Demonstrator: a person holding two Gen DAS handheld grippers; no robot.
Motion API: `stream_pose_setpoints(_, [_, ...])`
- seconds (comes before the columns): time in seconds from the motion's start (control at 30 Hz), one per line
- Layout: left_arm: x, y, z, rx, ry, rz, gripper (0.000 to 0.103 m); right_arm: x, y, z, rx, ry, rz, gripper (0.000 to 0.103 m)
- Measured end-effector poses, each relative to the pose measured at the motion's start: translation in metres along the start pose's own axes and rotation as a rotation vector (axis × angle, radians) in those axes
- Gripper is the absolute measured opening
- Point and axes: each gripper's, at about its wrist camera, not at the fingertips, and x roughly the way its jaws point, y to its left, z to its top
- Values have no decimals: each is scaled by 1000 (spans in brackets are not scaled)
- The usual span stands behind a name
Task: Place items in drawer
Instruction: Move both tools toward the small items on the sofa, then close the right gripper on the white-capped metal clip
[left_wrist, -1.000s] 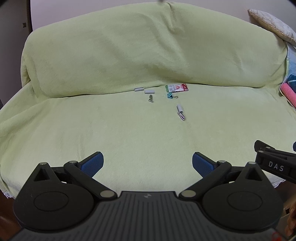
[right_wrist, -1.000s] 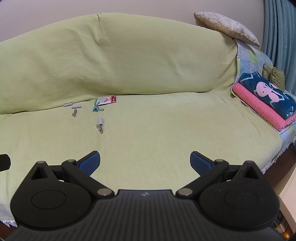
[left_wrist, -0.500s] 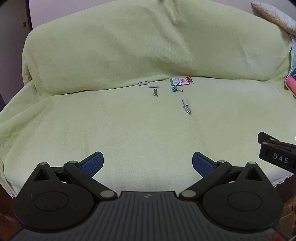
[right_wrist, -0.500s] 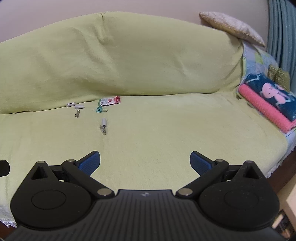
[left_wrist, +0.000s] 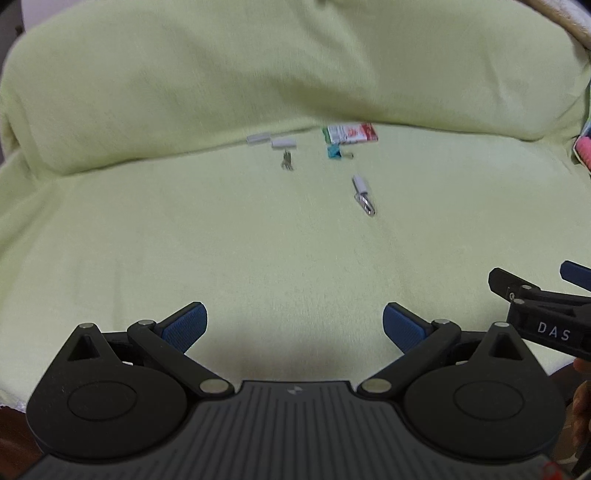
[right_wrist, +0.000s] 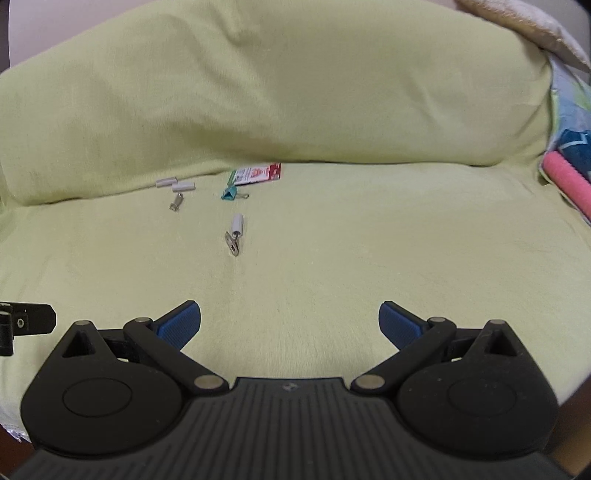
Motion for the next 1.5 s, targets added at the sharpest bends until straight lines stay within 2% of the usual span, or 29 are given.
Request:
stream_pose_setpoints(0.1, [23,-2,10,41,16,21,101,26,-2,2,5,21,36,91])
stream_pose_setpoints(0.2, [36,-7,17,98,-6,56,101,47,-1,3,3,23,70,89])
stream_pose_setpoints(0.3, [59,-8,32,108,-1,12,101,72,-5,11,-20,33,91,89])
stream_pose_setpoints(0.4, [73,-5,41,108,8,-25,101,88,-2,15,-50,42,107,84])
stream_pose_setpoints(0.6, [101,-1,53,123,21,-59,101,107,-5,20,-86,62,129,81])
stream_pose_setpoints(0.67, [106,-1,56,123,22,-69,98,114,-4,22,-88,73,149,75])
stream_pose_setpoints(0.73, [109,-1,59,128,27,-76,93,120,-3,24,-95,81,159,74])
stream_pose_setpoints(0.9, [118,-4,65,146,33,-94,93,135,5,28,-124,90,187,69])
stream_pose_setpoints(0.97, [120,-6,65,152,38,-104,93,142,8,31,-127,90,208,60])
stream_pose_setpoints(1.07, [125,-7,69,157,43,-113,93,154,11,37,-128,91,232,52])
stream_pose_setpoints(1.5, [146,-7,88,159,39,-131,92,183,17,43,-122,121,270,37])
